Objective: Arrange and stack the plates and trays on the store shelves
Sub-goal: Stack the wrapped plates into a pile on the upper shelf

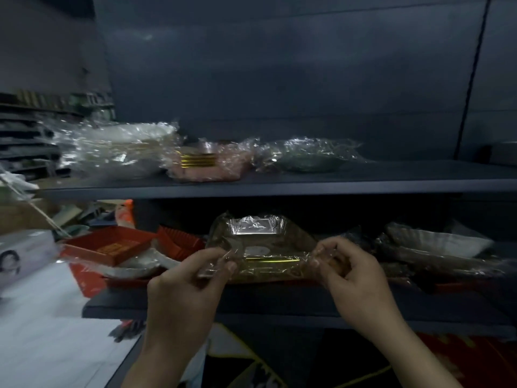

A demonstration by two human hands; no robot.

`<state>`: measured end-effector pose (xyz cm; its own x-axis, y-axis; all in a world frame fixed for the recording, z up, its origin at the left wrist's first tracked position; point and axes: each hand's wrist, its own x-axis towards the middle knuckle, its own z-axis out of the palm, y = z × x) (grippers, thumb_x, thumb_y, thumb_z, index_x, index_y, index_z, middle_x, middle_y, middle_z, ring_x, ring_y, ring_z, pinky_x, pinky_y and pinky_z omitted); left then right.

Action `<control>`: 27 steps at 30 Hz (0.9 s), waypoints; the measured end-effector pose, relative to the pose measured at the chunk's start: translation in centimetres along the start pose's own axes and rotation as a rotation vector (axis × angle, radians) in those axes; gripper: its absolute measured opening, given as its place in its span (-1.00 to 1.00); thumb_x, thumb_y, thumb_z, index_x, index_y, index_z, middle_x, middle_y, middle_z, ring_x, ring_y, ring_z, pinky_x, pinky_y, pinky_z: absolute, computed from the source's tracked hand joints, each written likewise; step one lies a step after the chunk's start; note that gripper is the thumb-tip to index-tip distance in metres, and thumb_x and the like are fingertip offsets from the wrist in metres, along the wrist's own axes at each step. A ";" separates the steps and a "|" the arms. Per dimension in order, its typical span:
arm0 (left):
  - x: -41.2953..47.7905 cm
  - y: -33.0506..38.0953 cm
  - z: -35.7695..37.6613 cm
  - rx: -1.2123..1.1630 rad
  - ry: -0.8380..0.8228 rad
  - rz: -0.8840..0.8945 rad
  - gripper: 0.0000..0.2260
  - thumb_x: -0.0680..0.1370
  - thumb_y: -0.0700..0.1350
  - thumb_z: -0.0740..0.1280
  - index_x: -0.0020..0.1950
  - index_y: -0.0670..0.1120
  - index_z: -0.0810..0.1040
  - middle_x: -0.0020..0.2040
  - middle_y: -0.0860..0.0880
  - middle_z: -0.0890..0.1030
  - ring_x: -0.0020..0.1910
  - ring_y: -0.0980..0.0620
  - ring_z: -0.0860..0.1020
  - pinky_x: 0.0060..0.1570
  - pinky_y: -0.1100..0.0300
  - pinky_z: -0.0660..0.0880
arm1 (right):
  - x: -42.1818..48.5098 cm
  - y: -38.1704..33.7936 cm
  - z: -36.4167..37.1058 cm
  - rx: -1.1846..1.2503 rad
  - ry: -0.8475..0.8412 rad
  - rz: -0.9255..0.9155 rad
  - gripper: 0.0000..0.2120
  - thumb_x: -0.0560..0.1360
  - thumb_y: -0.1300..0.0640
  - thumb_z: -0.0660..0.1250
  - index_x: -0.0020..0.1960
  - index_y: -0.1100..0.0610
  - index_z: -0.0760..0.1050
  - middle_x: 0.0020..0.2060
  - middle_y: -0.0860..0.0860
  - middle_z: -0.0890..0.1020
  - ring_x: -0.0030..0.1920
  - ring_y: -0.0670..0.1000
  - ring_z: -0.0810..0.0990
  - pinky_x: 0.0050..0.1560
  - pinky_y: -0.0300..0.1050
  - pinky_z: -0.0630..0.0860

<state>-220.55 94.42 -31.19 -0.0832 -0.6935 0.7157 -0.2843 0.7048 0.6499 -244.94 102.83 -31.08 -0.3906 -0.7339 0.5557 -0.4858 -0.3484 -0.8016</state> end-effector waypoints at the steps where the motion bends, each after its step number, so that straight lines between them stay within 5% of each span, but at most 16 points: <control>1: -0.1 0.3 -1.2 0.002 0.027 -0.016 -0.78 0.43 0.06 0.59 -0.01 0.34 0.69 -0.26 0.36 0.69 -0.29 0.32 0.65 -0.26 0.50 0.47 | 0.0 -0.7 0.6 0.002 -0.012 -0.017 -0.86 0.58 0.24 0.47 -0.06 0.01 0.63 -0.22 -0.06 0.71 -0.20 -0.13 0.66 -0.19 -0.32 0.53; 6: -1.0 2.5 -7.5 0.079 0.140 -0.031 -0.74 0.40 0.04 0.62 0.08 0.14 0.77 -0.43 0.25 0.65 -0.37 0.34 0.63 -0.35 0.56 0.44 | -0.1 -4.8 3.7 0.074 -0.102 -0.088 -0.83 0.58 0.23 0.48 -0.07 -0.03 0.62 -0.22 -0.06 0.71 -0.25 -0.15 0.64 -0.26 -0.31 0.49; 11: -0.8 5.3 -13.3 0.168 0.236 0.003 -0.78 0.39 0.14 0.60 0.00 0.35 0.71 -0.33 0.41 0.65 -0.36 0.27 0.66 -0.31 0.36 0.55 | -0.5 -8.9 6.6 0.207 -0.167 -0.140 -0.83 0.57 0.30 0.47 -0.07 0.03 0.62 -0.17 0.01 0.74 -0.14 -0.05 0.73 -0.15 -0.17 0.61; 13: -0.7 6.0 -15.1 0.185 0.278 0.007 -0.79 0.39 0.15 0.60 0.01 0.28 0.75 -0.36 0.35 0.66 -0.39 0.25 0.67 -0.31 0.28 0.57 | -0.5 -10.4 7.6 0.224 -0.186 -0.157 -0.84 0.58 0.29 0.46 -0.07 0.04 0.62 -0.23 -0.02 0.72 -0.23 -0.09 0.70 -0.21 -0.15 0.58; 18: -0.3 8.1 -19.4 0.215 0.345 0.045 -0.77 0.39 0.10 0.63 0.03 0.19 0.77 -0.40 0.31 0.65 -0.35 0.29 0.66 -0.34 0.50 0.47 | 0.0 -14.6 9.0 0.258 -0.230 -0.204 -0.88 0.57 0.19 0.50 -0.04 -0.01 0.64 -0.20 -0.01 0.73 -0.19 -0.05 0.72 -0.17 -0.08 0.62; 21: 0.1 9.9 -21.4 0.217 0.377 0.082 -0.77 0.38 0.14 0.60 0.00 0.31 0.70 -0.44 0.38 0.60 -0.40 0.25 0.64 -0.42 0.51 0.42 | 0.5 -17.1 9.5 0.306 -0.246 -0.245 -0.90 0.55 0.18 0.52 -0.02 0.01 0.64 -0.22 -0.01 0.73 -0.21 -0.07 0.71 -0.15 -0.17 0.60; 24: 1.1 11.4 -22.7 0.210 0.415 0.136 -0.72 0.40 0.13 0.60 0.09 0.21 0.70 -0.52 0.22 0.59 -0.59 0.23 0.49 -0.52 0.53 0.30 | 1.1 -19.5 9.3 0.352 -0.248 -0.285 -0.90 0.55 0.20 0.52 -0.01 0.05 0.65 -0.21 0.00 0.73 -0.19 -0.06 0.72 -0.10 -0.16 0.64; 27: 2.9 12.6 -23.0 0.183 0.395 0.161 -0.76 0.39 0.18 0.56 0.03 0.34 0.65 -0.52 0.16 0.61 -0.60 0.21 0.49 -0.53 0.49 0.34 | 2.5 -21.2 8.4 0.335 -0.198 -0.339 -0.91 0.55 0.23 0.52 -0.01 0.09 0.63 -0.21 0.05 0.74 -0.19 -0.01 0.72 -0.11 -0.12 0.66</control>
<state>-202.42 104.70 -15.06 0.2200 -0.4419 0.8697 -0.4643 0.7366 0.4917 -229.03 103.46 -14.51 -0.0832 -0.6321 0.7704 -0.2699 -0.7299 -0.6280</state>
